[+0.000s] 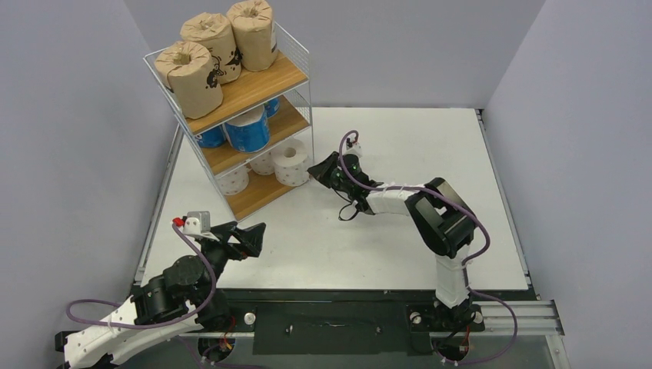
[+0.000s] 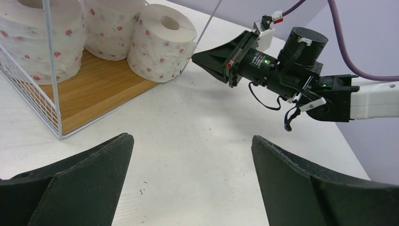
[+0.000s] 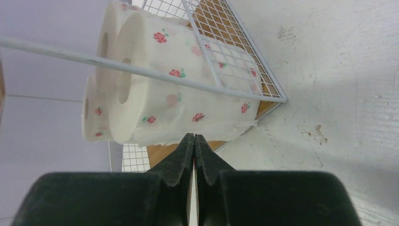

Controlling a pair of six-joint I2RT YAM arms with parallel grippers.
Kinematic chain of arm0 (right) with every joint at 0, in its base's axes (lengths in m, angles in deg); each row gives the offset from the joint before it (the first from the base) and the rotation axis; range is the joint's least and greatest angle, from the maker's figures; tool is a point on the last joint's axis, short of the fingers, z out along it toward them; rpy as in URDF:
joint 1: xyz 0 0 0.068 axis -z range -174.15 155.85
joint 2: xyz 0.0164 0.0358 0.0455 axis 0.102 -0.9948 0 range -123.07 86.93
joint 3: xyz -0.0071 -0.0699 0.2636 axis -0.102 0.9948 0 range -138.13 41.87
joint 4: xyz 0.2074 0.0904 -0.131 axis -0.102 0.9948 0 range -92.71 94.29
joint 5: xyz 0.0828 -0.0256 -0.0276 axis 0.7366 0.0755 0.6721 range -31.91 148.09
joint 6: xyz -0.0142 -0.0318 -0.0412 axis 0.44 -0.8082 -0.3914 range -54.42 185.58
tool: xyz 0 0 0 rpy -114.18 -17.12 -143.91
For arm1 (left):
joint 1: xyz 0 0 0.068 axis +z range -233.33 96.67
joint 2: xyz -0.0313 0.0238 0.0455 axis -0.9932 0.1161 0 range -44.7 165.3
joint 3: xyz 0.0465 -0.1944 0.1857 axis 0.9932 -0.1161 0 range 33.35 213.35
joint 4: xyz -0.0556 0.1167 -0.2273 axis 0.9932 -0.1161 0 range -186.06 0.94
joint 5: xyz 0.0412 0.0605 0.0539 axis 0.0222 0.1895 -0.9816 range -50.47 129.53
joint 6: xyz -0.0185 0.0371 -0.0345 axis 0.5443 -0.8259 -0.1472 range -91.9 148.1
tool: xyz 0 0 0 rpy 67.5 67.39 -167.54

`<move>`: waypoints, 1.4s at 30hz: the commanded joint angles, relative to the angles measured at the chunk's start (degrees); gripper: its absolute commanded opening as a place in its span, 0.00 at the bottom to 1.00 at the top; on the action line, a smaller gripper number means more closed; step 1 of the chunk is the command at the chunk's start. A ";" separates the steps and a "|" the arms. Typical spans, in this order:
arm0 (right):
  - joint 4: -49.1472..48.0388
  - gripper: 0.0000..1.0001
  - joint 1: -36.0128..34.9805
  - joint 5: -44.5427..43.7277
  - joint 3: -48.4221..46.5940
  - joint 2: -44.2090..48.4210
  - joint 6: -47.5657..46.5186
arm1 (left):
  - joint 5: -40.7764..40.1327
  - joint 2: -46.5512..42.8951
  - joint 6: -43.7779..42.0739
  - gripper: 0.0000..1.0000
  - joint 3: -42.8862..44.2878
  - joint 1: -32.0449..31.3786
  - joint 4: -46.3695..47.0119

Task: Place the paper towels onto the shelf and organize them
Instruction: Place the paper towel on the shelf.

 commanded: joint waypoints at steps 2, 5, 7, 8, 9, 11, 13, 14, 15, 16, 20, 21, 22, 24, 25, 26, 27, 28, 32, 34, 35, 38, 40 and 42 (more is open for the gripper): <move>0.06 0.00 -0.34 -2.55 -4.94 -2.60 0.25 | 0.11 0.81 -0.16 0.97 1.81 0.19 2.57; 0.27 0.00 -0.50 -2.19 -7.09 -4.07 0.52 | 0.12 0.86 -0.15 0.97 1.72 0.17 2.56; 0.66 0.00 -0.98 -1.83 -8.48 -5.11 0.44 | 0.19 0.82 -0.18 0.97 1.71 0.14 2.49; 0.87 0.00 -1.40 -1.64 -8.88 -5.74 0.42 | 0.19 0.84 -0.18 0.97 1.71 0.18 2.48; 0.97 0.00 -1.88 -1.29 -9.73 -6.05 0.32 | 0.19 0.78 -0.19 0.97 1.71 0.18 2.51; 1.32 0.00 -2.56 -0.54 -11.18 -6.97 0.33 | 0.19 0.74 -0.18 0.97 1.71 0.23 2.47; 1.78 0.00 -3.21 0.09 -12.61 -7.89 0.24 | 0.15 0.61 -0.18 0.97 1.78 0.19 2.40; 1.89 0.00 -3.42 0.21 -13.30 -8.41 0.24 | 0.17 0.62 -0.19 0.97 1.79 0.19 2.39; 2.13 0.00 -3.66 0.40 -13.62 -8.66 0.30 | 0.19 0.52 -0.12 0.97 1.80 0.23 2.27; 2.24 0.00 -3.81 0.45 -14.28 -9.00 0.31 | 0.15 0.49 -0.07 0.97 1.80 0.21 2.15; 2.59 0.00 -4.21 0.42 -14.92 -9.45 0.38 | 0.28 0.35 0.22 0.97 1.80 0.14 1.89; 2.54 0.00 -4.23 0.35 -14.92 -9.35 0.44 | 0.28 0.37 0.24 0.97 1.80 0.18 1.82; 2.53 0.00 -4.23 0.33 -14.69 -9.26 0.47 | 0.28 0.37 0.24 0.97 1.80 0.18 1.84; 2.31 0.00 -4.07 0.37 -13.94 -8.64 0.50 | 0.35 0.37 0.30 0.97 1.79 0.19 1.97; 1.75 0.00 -3.69 0.27 -13.37 -7.83 0.63 | 0.36 0.40 0.33 0.97 1.80 0.19 2.00; 1.39 0.00 -3.22 0.21 -11.95 -7.32 0.84 | 0.37 0.38 0.31 0.97 1.84 0.19 1.91; 0.66 0.00 -3.02 0.16 -11.19 -6.20 0.93 | 0.37 0.38 0.32 0.97 1.88 0.19 1.83; 0.35 0.00 -2.46 0.08 -9.58 -5.49 0.85 | 0.37 0.33 0.29 0.97 1.93 0.19 1.74; 1.48 0.00 -2.01 -0.25 -4.90 -0.28 -1.58 | 0.24 -0.13 0.15 0.97 2.05 0.19 1.28; 2.29 0.00 -2.59 0.01 -2.83 2.65 -2.86 | 0.20 -0.34 0.05 0.97 2.09 0.19 1.32; 2.41 0.00 -2.84 0.03 -1.54 3.11 -3.16 | 0.15 -0.38 -0.03 0.97 2.08 0.19 1.32; 2.58 0.00 -5.00 0.63 0.10 3.76 -3.77 | 0.11 -0.31 -0.02 0.97 1.88 0.17 1.71; 2.38 0.00 -6.24 0.67 0.05 2.84 -3.61 | 0.21 -0.10 -0.02 0.97 1.56 0.14 2.23; 1.64 0.00 -7.10 0.84 -0.91 1.12 -2.69 | 0.58 0.29 0.03 0.97 1.39 0.18 2.74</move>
